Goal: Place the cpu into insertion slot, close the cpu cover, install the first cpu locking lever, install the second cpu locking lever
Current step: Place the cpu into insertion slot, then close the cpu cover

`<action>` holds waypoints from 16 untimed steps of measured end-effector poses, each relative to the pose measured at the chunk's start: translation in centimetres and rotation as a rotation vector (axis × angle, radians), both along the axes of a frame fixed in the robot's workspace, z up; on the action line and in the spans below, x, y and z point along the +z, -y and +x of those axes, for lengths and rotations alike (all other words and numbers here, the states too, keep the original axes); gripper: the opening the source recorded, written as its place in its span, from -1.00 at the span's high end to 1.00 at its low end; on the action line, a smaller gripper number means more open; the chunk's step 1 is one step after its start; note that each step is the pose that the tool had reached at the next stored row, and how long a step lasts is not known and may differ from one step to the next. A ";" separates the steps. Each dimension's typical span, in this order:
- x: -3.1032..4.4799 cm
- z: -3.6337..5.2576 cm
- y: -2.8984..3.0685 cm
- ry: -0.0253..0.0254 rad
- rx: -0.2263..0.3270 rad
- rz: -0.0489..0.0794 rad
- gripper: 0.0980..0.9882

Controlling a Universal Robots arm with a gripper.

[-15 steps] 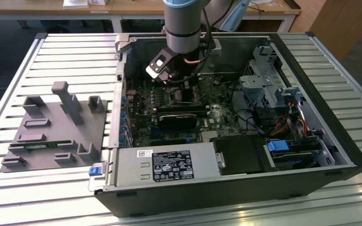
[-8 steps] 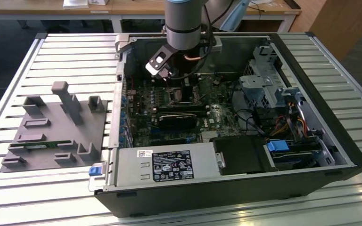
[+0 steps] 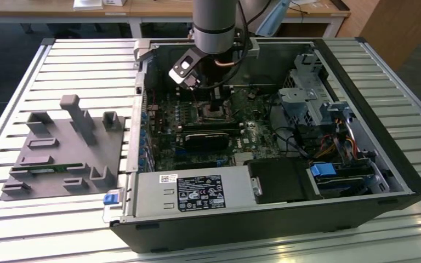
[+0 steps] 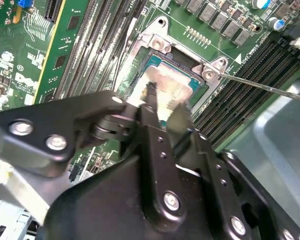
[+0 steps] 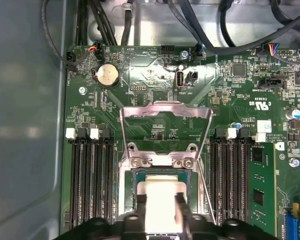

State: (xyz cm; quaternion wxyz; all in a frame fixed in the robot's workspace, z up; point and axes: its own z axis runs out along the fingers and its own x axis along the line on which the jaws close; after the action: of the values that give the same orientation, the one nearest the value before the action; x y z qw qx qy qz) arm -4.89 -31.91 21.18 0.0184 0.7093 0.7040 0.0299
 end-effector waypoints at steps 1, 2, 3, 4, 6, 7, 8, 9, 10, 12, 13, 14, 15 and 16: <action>0.03 0.01 0.00 -0.0009 0.000 0.000 0.55; 0.05 0.01 0.01 -0.0015 0.000 0.000 0.55; 0.06 0.02 0.01 -0.0021 0.000 0.000 0.68; 0.07 0.02 0.04 -0.0029 0.000 0.000 0.81; 0.08 0.04 0.07 -0.0040 0.000 0.000 0.81; 0.09 0.05 0.07 -0.0048 0.000 0.000 0.95; 0.09 0.05 0.08 -0.0053 0.000 0.000 0.98; 0.11 0.07 0.08 -0.0062 0.000 0.000 0.98; 0.12 0.07 0.08 -0.0068 0.000 0.000 0.98; 0.15 0.08 0.08 -0.0080 0.000 0.000 0.98; 0.18 0.08 0.08 -0.0085 0.000 0.000 0.98; 0.20 0.08 0.08 -0.0087 0.000 0.000 0.98; 0.21 0.08 0.08 -0.0087 0.000 0.000 0.98; 0.22 0.08 0.08 -0.0087 0.000 0.000 0.98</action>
State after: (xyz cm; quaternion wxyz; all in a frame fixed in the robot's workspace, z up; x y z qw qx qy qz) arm -4.81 -31.99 21.41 0.0154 0.7094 0.7041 0.0268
